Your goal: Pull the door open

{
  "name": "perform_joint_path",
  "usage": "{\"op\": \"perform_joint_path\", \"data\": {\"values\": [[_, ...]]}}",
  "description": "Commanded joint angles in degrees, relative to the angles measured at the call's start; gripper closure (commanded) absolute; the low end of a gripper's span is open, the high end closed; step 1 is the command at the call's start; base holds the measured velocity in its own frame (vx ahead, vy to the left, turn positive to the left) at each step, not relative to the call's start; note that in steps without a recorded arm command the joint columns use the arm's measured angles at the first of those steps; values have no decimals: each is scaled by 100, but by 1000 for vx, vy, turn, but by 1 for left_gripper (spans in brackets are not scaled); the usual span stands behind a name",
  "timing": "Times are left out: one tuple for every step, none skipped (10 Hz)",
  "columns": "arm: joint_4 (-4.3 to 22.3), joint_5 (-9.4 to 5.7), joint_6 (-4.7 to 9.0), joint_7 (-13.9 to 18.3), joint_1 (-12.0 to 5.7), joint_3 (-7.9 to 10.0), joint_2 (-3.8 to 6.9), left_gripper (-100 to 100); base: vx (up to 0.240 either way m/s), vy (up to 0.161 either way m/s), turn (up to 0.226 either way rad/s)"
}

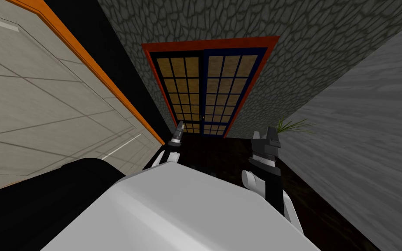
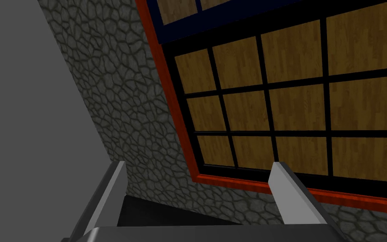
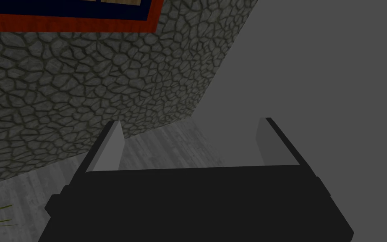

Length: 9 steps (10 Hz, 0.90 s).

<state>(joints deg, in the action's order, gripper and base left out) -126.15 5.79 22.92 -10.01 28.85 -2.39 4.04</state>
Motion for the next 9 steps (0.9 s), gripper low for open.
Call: {"op": "perform_joint_path", "data": {"values": [[162, 30, 52, -161, -36, 29, 31, -100, 112, -28, 30], [333, 63, 103, -310, -81, 54, 53, -100, 120, -40, 43], [419, 79, 128, -385, -104, 67, 63, -100, 131, -44, 34], [505, 96, 153, -459, -127, 79, 74, -100, 114, -10, 32], [692, 132, 209, -623, -177, 106, 93, -100, 127, -16, 46], [792, 151, 238, -709, -204, 121, 102, -100, 131, -25, 47], [891, 170, 267, -796, -231, 135, 111, -100, 101, -29, 25], [991, 189, 297, -883, -258, 149, 120, -100, 93, -25, 29], [1090, 208, 326, -969, -285, 164, 129, -100, 103, -12, 34]]}}
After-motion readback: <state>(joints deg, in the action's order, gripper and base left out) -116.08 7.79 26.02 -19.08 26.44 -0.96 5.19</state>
